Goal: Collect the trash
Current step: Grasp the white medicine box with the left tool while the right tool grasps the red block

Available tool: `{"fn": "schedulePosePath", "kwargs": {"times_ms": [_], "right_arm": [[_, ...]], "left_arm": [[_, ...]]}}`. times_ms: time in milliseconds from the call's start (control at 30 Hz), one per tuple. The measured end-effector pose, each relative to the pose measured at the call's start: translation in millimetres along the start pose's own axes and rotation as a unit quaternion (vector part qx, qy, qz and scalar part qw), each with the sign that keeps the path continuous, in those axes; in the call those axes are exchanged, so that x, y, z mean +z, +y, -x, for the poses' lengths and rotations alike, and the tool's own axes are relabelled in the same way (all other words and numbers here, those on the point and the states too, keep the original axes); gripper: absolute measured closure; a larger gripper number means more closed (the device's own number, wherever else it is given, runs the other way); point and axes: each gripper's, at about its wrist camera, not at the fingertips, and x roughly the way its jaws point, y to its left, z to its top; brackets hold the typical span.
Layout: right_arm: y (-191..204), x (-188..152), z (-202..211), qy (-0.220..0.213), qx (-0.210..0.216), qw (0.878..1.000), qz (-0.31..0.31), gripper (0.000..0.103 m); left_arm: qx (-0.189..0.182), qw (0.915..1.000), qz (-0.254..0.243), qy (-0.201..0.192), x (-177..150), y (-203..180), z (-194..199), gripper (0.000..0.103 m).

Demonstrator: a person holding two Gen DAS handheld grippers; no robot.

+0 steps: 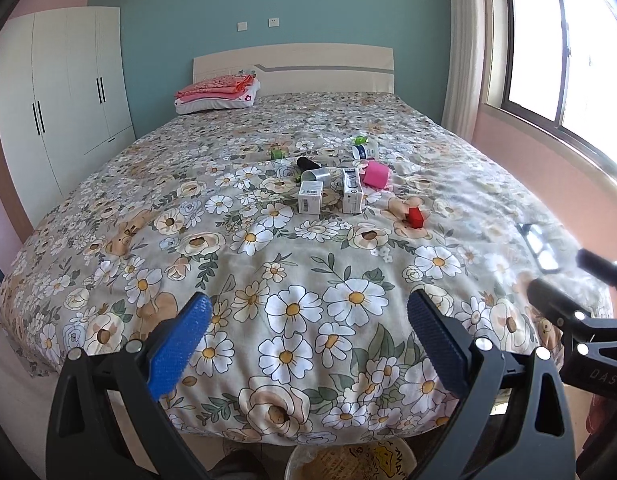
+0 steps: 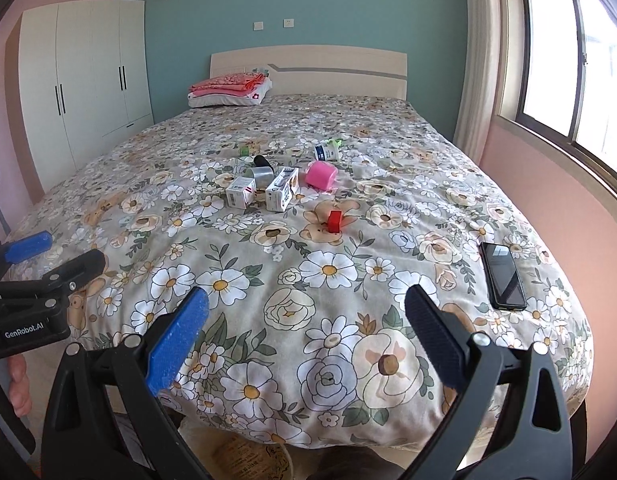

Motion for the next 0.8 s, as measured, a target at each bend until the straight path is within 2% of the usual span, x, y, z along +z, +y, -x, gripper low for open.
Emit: {"fn": "schedulePosePath", "kwargs": {"times_ms": [267,433,533,800], "right_arm": [[-12,36,-119,0.041,-0.024,0.999,-0.006,0.007],[-17,52,-190,0.064,-0.041,0.997,-0.013,0.007],[-20,57,-227,0.083,-0.043,0.995,-0.017,0.007],[-35,63,-300,0.122,-0.059,0.990,-0.033,0.007]], "left_arm": [[-0.002,0.9996,-0.006,0.028,44,5,-112,0.003],[0.021,0.9988,-0.015,0.042,63,10,-191,0.003],[0.003,0.9981,-0.010,0.061,73,15,-233,0.003],[-0.033,0.9962,-0.008,0.081,90,9,-317,0.003]]}}
